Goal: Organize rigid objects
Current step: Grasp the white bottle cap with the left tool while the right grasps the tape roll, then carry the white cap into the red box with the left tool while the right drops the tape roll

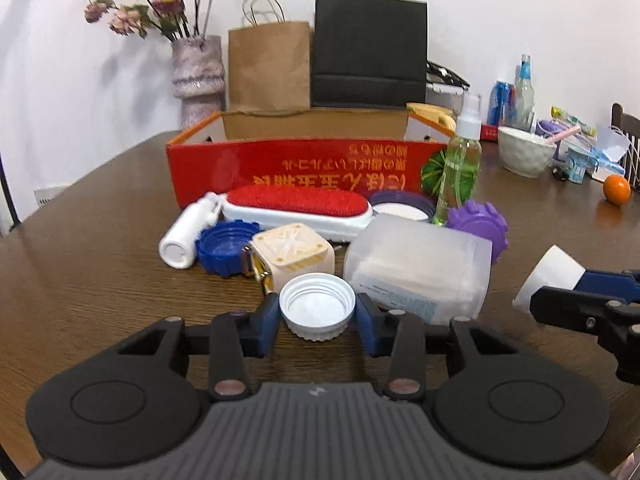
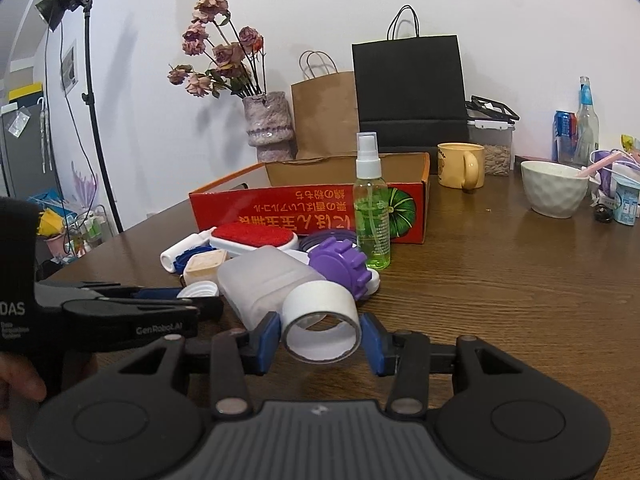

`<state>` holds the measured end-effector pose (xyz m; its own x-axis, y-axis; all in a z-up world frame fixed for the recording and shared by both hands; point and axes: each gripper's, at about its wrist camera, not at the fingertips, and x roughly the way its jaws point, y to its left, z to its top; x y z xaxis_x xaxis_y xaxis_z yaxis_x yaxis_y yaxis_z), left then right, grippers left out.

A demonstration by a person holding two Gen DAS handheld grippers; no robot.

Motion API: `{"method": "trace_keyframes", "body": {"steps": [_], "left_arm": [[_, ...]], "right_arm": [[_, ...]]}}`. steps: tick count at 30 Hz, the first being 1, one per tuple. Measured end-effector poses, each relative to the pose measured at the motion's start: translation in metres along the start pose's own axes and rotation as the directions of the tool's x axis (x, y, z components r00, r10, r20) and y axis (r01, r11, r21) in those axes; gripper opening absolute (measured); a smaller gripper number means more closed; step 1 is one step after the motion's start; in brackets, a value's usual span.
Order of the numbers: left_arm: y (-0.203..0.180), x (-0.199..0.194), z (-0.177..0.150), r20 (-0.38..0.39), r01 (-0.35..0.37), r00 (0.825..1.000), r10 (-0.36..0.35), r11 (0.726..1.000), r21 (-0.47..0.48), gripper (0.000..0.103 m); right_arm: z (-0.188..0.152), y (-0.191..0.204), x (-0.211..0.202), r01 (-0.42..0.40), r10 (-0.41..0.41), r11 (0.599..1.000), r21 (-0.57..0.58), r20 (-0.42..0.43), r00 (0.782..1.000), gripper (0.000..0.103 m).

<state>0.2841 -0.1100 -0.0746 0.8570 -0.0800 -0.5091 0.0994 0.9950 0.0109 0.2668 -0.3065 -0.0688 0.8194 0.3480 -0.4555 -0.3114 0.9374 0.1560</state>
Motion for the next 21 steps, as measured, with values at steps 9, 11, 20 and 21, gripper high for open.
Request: {"method": "trace_keyframes", "body": {"steps": [9,11,20,21], "left_arm": [[0.019,-0.074,-0.008,0.100,-0.072,0.992,0.074,0.997,-0.030,0.041],[0.028,-0.081,-0.003,0.113,-0.089,0.989,0.096,0.994,-0.066,0.041],[0.063,-0.089,0.102,0.364,-0.080,0.927,0.092,0.996,-0.048,0.041],[0.067,-0.086,0.120,0.376,-0.076,0.922,0.088,0.996,-0.045,0.041]], "right_arm": [[-0.004,0.020,-0.039,-0.004,0.006,1.000,-0.020,0.064,0.998,0.043],[0.002,0.021,-0.045,-0.007,0.009,1.000,-0.016,0.089,0.996,0.043],[0.106,0.007,-0.057,0.016,0.016,0.994,-0.105,0.294,0.956,0.043],[0.124,0.002,-0.053,0.018,0.017,0.994,-0.110,0.302,0.953,0.043]]}}
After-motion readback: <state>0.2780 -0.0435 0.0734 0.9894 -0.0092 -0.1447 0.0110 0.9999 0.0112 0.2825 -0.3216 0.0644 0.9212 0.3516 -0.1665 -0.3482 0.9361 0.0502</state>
